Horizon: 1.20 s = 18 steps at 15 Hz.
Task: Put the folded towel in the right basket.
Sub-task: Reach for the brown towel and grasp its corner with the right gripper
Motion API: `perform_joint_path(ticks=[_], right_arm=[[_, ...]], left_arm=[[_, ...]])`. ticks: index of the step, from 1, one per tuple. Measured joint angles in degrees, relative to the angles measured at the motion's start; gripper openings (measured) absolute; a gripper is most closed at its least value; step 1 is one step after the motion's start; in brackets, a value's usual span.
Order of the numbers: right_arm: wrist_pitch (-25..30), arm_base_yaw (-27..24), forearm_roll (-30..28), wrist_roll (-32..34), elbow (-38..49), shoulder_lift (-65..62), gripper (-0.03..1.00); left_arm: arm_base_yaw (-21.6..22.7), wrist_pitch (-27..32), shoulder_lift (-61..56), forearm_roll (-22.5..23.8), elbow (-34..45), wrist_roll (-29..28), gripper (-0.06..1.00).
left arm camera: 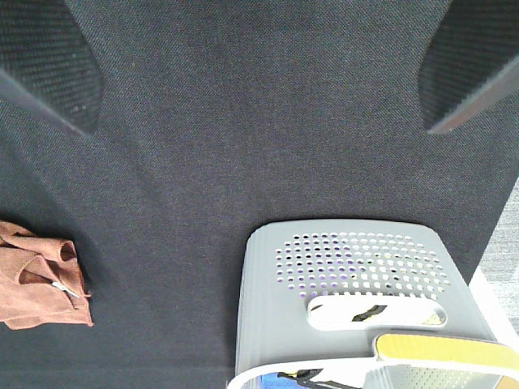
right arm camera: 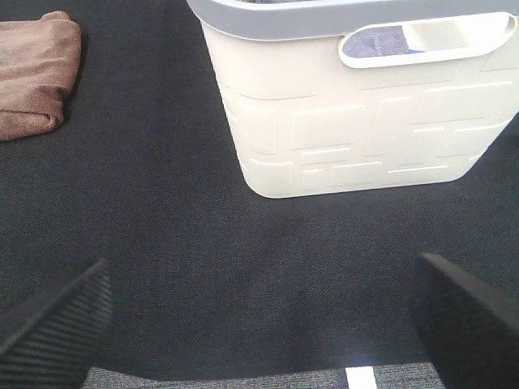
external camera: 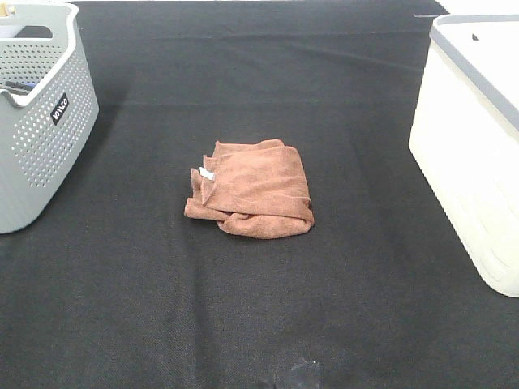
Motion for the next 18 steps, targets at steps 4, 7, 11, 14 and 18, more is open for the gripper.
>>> perform_joint_path(ticks=[4,7,11,14,18], right_arm=[[0.0,0.0,0.0,0.0,0.0,0.0,0.96],[0.0,0.0,0.0,0.0,0.0,0.0,0.96],[0.0,0.0,0.0,0.0,0.0,0.0,0.96],[0.0,0.0,0.0,0.0,0.0,0.0,0.96],[0.0,0.0,0.0,0.0,0.0,0.0,0.96]], left_arm=[[0.0,0.0,0.0,0.0,0.0,0.0,0.99],[0.0,0.0,0.0,0.0,0.0,0.0,0.99],[0.0,0.0,0.0,0.0,0.0,0.0,0.99],[0.0,0.0,0.0,0.0,0.0,0.0,0.99],[0.0,0.0,0.0,0.0,0.0,0.0,0.99]])
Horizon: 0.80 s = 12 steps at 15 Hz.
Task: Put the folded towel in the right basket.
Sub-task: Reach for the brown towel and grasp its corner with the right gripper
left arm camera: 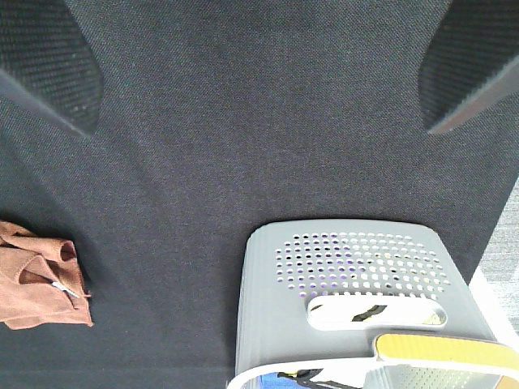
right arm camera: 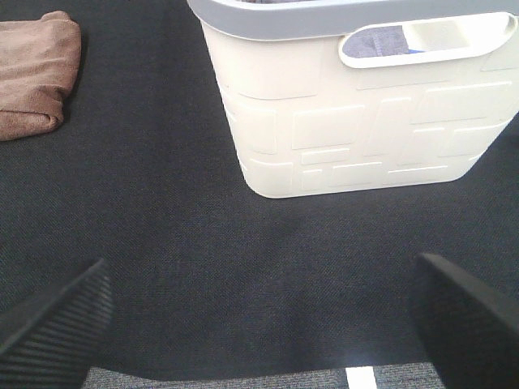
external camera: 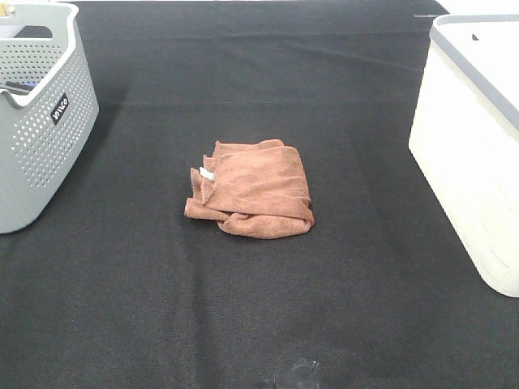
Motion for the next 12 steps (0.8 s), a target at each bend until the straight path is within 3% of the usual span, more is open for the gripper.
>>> perform_joint_path(ticks=[12], right_arm=[[0.0,0.0,0.0,0.0,0.0,0.0,0.96]], left_arm=[[0.0,0.0,0.0,0.0,0.0,0.0,0.99]])
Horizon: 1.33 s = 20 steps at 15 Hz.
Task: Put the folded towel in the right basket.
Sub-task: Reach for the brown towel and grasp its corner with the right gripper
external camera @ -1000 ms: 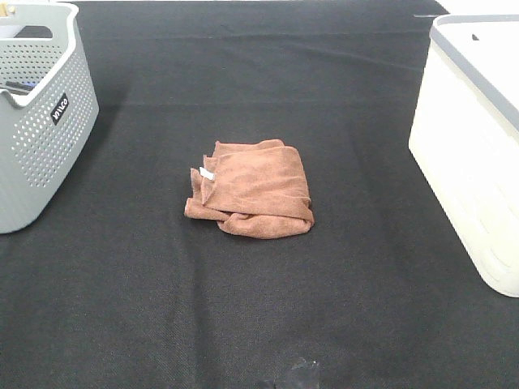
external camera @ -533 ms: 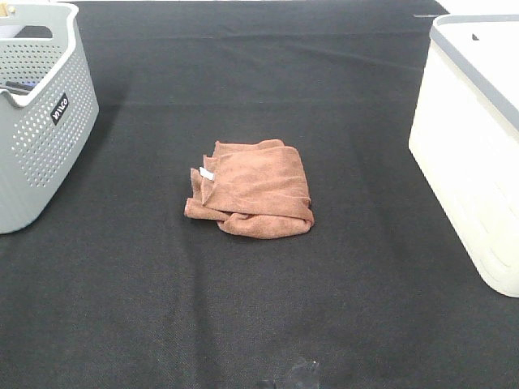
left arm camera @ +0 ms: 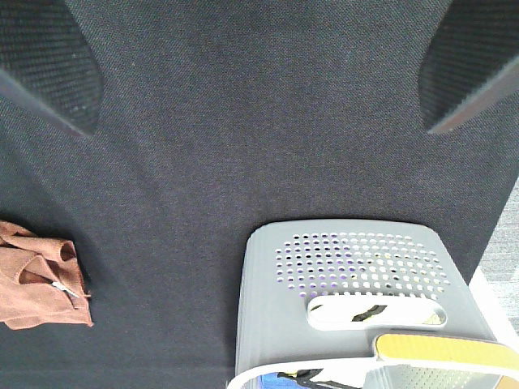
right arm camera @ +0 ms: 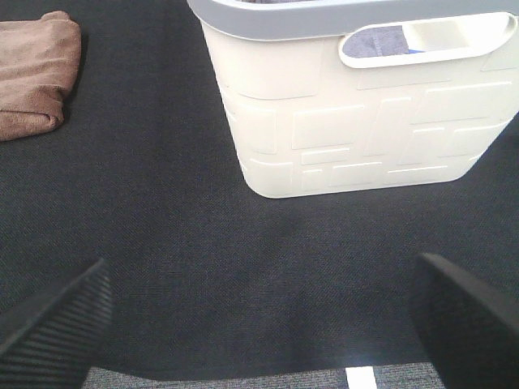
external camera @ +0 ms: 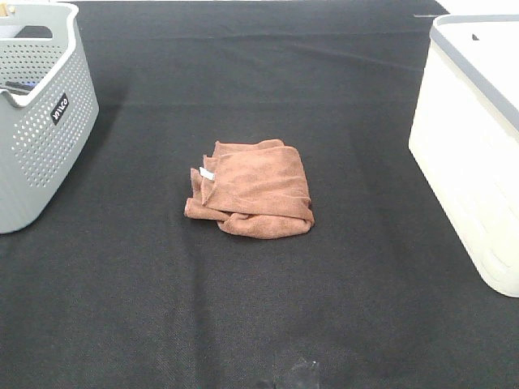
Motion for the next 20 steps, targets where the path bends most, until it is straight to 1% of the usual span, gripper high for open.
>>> perform_joint_path(ticks=[20], right_arm=[[0.0,0.0,0.0,0.0,0.0,0.0,0.96]], left_arm=[[0.0,0.0,0.0,0.0,0.0,0.0,0.99]])
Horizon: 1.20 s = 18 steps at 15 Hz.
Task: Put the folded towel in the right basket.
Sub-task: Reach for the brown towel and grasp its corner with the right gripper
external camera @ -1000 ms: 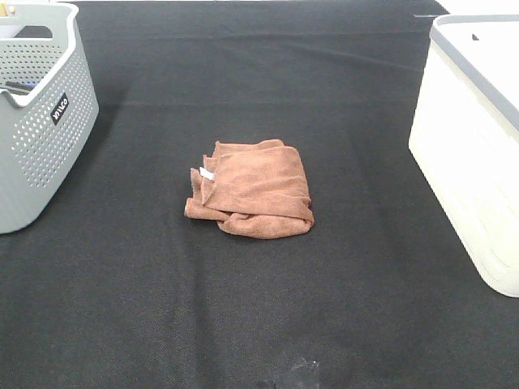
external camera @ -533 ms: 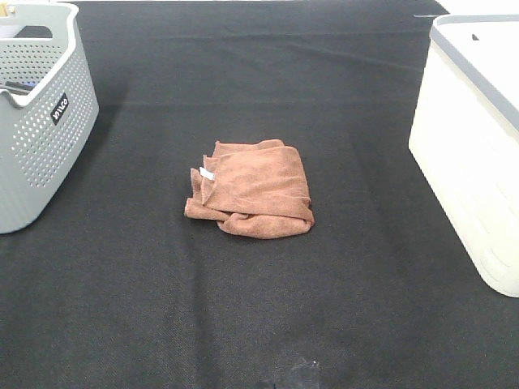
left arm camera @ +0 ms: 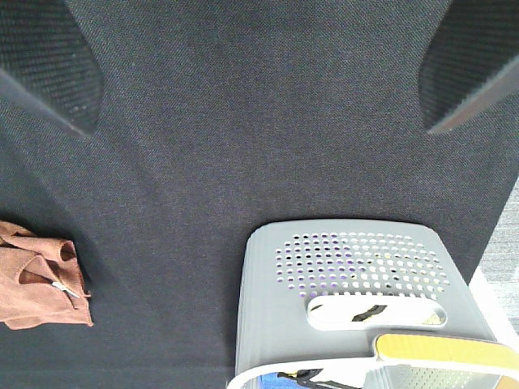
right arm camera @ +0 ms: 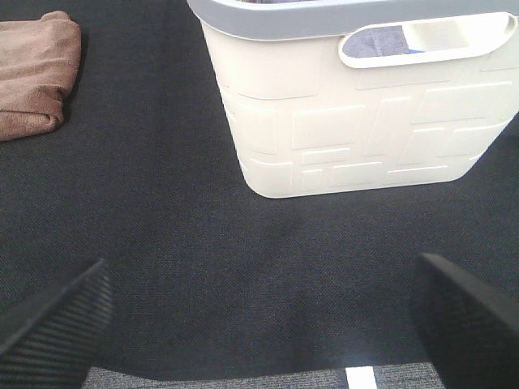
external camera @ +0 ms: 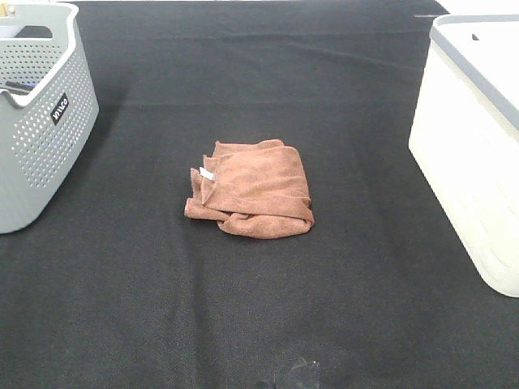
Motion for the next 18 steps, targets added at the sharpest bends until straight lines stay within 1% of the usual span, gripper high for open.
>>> perform_joint_path(ticks=[2,3,4,5,6,8,10,13,14,15,16,17,18], right_arm=[[0.3,0.0,0.0,0.0,-0.5,1.3,0.96],[0.5,0.0,0.0,0.0,-2.2,4.6,0.96],[0.7,0.0,0.2,0.0,-4.9,10.7,0.96],[2.5,0.0,1.9,0.0,-11.6,21.0,0.96],[4.1,0.0,4.1,0.0,-17.4,28.1,0.96],[5.4,0.0,9.7,0.0,-28.4,39.3,0.96],[5.5,0.0,14.2,-0.1,-36.2,46.6,0.96],[5.9,0.0,17.9,-1.3,-42.5,54.7,0.96],[6.0,0.0,19.6,-2.1,-45.3,59.5,0.96],[6.0,0.0,19.6,-2.1,-45.3,59.5,0.96],[6.0,0.0,21.3,-3.1,-47.7,63.1,0.95],[5.9,0.2,23.1,-4.2,-49.8,67.3,0.95],[5.8,1.7,24.3,-5.3,-51.9,71.0,0.95]], left_arm=[[0.0,0.0,0.0,0.0,0.0,0.0,0.99],[0.0,0.0,0.0,0.0,0.0,0.0,0.99],[0.0,0.0,0.0,0.0,0.0,0.0,0.99],[0.0,0.0,0.0,0.0,0.0,0.0,0.99],[0.0,0.0,0.0,0.0,0.0,0.0,0.99],[0.0,0.0,0.0,0.0,0.0,0.0,0.99],[0.0,0.0,0.0,0.0,0.0,0.0,0.99],[0.0,0.0,0.0,0.0,0.0,0.0,0.99],[0.0,0.0,0.0,0.0,0.0,0.0,0.99],[0.0,0.0,0.0,0.0,0.0,0.0,0.99],[0.0,0.0,0.0,0.0,0.0,0.0,0.99],[0.0,0.0,0.0,0.0,0.0,0.0,0.99],[0.0,0.0,0.0,0.0,0.0,0.0,0.99]])
